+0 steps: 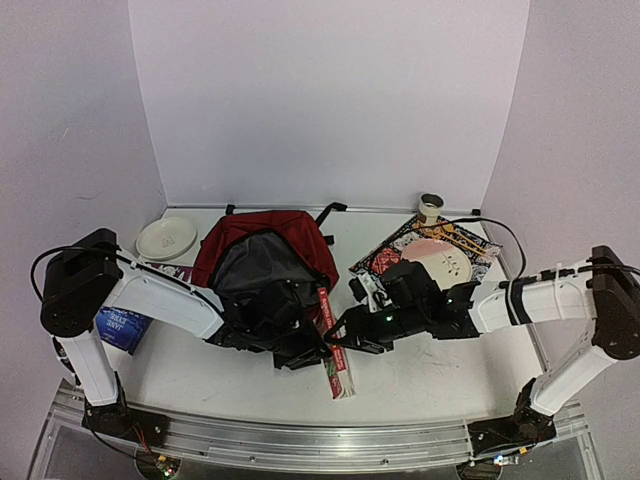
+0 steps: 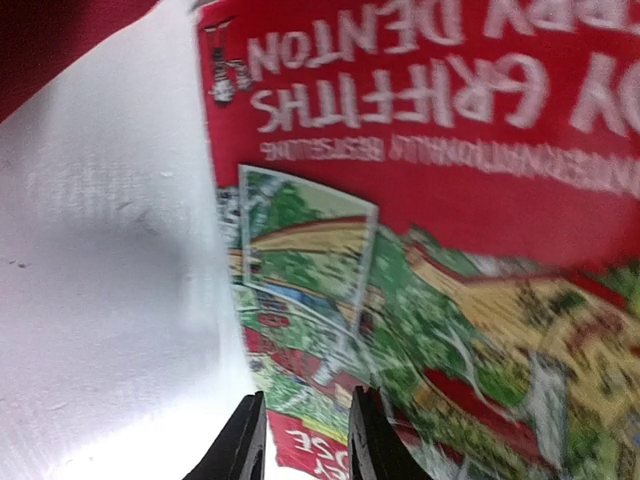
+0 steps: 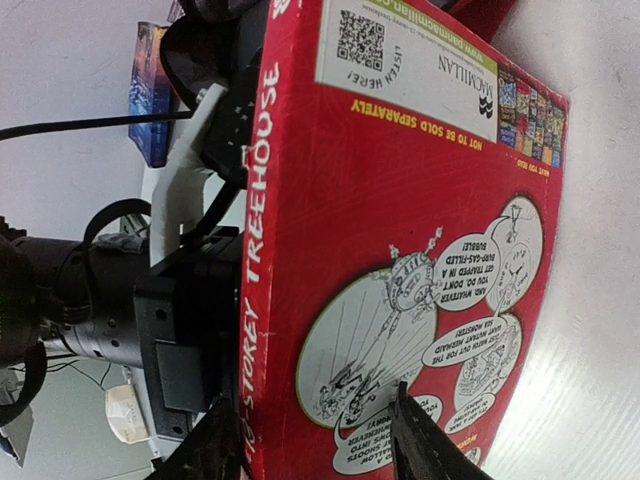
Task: Pack the student bag
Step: Pick up the book from the center of the board, then pass from the right arm to the left
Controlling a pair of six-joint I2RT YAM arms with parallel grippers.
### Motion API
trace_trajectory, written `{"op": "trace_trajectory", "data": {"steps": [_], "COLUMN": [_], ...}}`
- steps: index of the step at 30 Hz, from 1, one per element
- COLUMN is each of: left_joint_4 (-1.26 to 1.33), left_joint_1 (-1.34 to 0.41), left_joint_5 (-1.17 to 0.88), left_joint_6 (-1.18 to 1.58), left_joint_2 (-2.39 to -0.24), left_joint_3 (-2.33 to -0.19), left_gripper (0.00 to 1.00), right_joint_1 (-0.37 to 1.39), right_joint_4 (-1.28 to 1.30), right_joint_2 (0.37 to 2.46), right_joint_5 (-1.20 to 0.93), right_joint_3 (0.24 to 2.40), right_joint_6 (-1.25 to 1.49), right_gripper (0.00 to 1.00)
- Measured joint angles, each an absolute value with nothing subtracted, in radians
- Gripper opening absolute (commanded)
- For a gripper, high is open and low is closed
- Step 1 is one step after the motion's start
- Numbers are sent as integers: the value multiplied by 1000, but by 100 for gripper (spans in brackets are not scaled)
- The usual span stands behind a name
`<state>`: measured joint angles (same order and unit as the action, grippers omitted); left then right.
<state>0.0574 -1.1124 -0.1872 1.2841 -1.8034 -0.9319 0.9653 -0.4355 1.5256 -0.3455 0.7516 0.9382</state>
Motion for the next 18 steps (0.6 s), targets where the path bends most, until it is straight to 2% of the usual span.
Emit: {"op": "trace_trajectory", "data": {"steps": [5,8,15,18], "left_joint_4": [57,55,54,51], "left_joint_1": [-1115,-1117,-1126,-1127], "left_joint_5": [-187,-187,-188,-180], "left_joint_6": [1281,1279,1262,1256], "left_joint_2": [-1803,-1803,-1810,-1809], "left_joint_3": [-943,-949,-1008,-1011], "left_gripper": [32,32,33,36], "right_joint_1": [965,965,965,963], "right_joint_4": [-324,-271,-233,-212], "right_joint_2": [1503,1491,1478,1459], "right_joint_5": [-280,-256,-239,-220], "right_joint_3": [772,772,778,780], "right_joint_6": [919,909,893,890], "right_gripper": [58,58,33,21]}}
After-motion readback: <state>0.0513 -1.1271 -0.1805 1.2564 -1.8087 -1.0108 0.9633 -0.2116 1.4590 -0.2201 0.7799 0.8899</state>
